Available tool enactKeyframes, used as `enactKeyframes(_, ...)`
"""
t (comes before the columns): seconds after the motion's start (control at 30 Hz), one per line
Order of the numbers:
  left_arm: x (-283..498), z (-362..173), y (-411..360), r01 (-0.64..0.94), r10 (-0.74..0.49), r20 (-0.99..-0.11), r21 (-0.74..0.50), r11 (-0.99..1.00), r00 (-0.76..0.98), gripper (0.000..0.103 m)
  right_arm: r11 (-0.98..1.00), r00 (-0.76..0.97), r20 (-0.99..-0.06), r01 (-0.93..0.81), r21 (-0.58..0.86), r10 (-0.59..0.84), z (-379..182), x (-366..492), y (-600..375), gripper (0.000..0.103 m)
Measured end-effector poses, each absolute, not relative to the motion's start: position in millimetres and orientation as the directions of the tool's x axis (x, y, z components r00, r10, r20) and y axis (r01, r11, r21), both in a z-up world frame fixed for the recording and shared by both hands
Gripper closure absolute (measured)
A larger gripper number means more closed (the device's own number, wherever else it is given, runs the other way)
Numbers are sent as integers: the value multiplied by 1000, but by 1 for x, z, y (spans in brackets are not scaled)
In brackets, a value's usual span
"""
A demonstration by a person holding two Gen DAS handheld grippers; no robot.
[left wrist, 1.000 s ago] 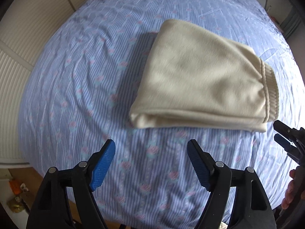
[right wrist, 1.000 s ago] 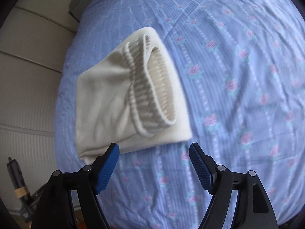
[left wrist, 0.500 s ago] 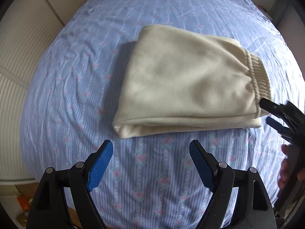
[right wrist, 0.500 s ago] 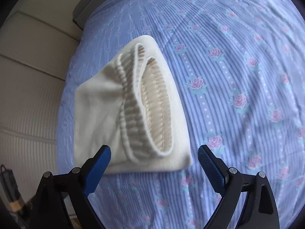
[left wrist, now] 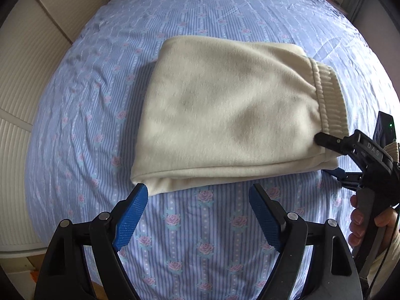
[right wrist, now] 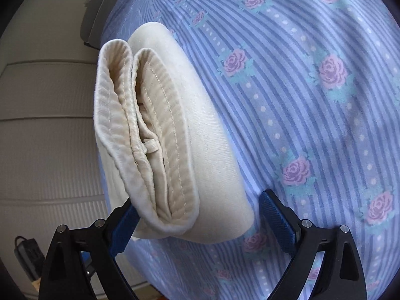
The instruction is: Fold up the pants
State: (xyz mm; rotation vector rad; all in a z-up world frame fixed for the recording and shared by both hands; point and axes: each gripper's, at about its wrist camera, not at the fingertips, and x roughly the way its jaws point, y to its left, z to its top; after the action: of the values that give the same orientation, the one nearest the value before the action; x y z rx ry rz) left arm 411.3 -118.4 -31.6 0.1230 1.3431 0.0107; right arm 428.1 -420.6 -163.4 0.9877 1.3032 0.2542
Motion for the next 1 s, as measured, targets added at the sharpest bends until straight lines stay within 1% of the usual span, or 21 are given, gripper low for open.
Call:
enactKeyframes(0.13,410,-37,-113,37,71,-976,80,996,204,20,589,282,-674,333,736,683,-169,441,-410,8)
enactKeyframes(0.2,411,-39,-109,21,72,-976,78,997,204,20,566,286,-660,350,747,694,-173,447,-407,8)
enactKeyframes(0.33,415,-43,-87,-60,50,-982,40,997,185,20,582,295,-693,385,716,658,-176,457,-397,8)
enactKeyframes(0.4,415,-45,-69,-119,30,-984,9,993,174,20,594,298,-705,387,705,643,-171,458,-389,13)
enactKeyframes(0.47,415,-47,-53,-172,16,-986,-13,985,167,20,608,285,-715,384,695,638,-162,461,-379,27)
enactKeyframes(0.5,415,-48,-45,-195,15,-986,-18,981,167,20,621,274,-725,380,685,632,-157,464,-376,31)
enactKeyframes(0.57,417,-50,-36,-195,17,-984,-17,981,175,20,643,262,-739,368,671,620,-148,468,-374,44)
enactKeyframes(0.63,419,-50,-34,-156,30,-980,-1,988,195,20,673,262,-757,347,653,599,-135,469,-369,52)
enactKeyframes(0.7,423,-50,-30,-123,5,-975,-23,992,220,20,711,253,-785,331,620,566,-123,471,-362,54)
enactKeyframes(0.83,439,-52,-1,-153,-100,-966,-139,978,237,20,819,220,-859,264,509,463,-102,482,-335,55)
enactKeyframes(0.9,450,-57,9,-158,-125,-962,-166,973,241,20,861,206,-889,234,451,410,-97,488,-320,56)
enactKeyframes(1.0,470,-76,14,-125,-173,-966,-199,972,194,20,890,187,-915,227,395,359,-96,496,-305,56)
